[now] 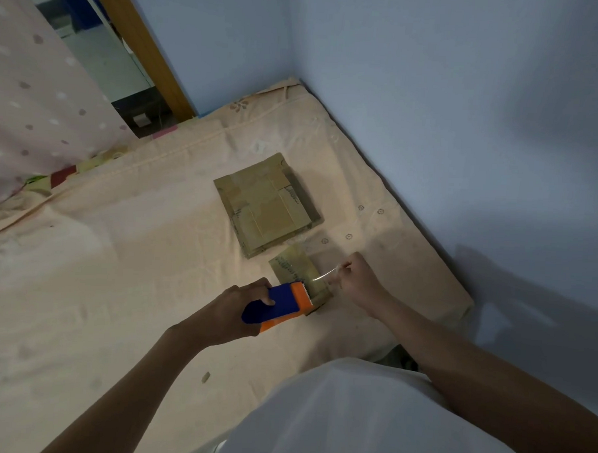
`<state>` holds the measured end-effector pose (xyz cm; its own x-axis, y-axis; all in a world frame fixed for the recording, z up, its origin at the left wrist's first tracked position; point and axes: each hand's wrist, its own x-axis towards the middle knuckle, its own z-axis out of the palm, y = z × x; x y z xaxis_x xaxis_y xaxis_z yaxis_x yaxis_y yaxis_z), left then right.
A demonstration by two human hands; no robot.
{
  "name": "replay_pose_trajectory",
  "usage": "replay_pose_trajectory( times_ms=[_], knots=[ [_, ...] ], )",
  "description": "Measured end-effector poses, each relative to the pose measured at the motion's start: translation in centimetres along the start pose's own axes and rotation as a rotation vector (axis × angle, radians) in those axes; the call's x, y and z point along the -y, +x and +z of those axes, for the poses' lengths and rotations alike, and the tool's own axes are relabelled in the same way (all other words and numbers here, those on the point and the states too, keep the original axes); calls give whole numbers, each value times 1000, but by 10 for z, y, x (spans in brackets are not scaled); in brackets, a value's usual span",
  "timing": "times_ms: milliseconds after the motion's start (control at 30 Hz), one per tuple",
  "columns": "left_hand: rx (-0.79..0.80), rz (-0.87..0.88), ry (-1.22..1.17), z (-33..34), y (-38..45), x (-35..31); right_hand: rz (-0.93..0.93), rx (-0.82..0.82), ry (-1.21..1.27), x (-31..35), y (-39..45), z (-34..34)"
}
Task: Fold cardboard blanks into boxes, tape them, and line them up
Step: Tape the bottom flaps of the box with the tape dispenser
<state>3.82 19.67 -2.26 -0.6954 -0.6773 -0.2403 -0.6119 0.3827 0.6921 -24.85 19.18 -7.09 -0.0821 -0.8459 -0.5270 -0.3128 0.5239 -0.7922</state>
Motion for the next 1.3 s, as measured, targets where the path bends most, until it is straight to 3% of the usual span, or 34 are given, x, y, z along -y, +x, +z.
replay_pose_trajectory(
  times_ms=[233,467,667,967,1300],
  knots=[
    [23,-13,-7,10,7,1,-135,8,-39,14,-10,8],
    [27,-34,-30,12,0,2,99,42,34,12,1,16],
    [11,-57,11,13,1,-5,193,53,161,9,11,20],
    [-40,-168,69,-4,-13,-11,192,88,117,13,14,22],
    [66,-237,156,21,5,-23,143,110,20,17,16,19]
  ],
)
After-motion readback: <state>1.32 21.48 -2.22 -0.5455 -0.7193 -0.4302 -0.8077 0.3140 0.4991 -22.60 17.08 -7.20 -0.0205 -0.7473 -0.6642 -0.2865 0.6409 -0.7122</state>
